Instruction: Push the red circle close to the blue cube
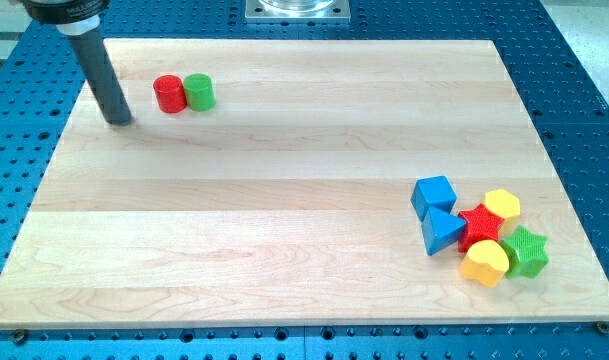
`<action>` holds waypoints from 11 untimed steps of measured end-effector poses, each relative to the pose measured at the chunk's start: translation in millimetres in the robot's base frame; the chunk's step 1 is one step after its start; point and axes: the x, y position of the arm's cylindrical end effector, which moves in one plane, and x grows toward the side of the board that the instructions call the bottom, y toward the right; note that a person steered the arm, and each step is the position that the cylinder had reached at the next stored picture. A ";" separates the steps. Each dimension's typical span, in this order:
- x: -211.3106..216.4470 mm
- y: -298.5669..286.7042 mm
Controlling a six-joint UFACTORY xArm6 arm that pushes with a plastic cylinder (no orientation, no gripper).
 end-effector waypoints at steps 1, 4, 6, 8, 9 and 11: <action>-27.6 13.9; -39.3 140.4; 26.9 251.0; 55.2 291.3; 68.0 343.9; 107.8 387.8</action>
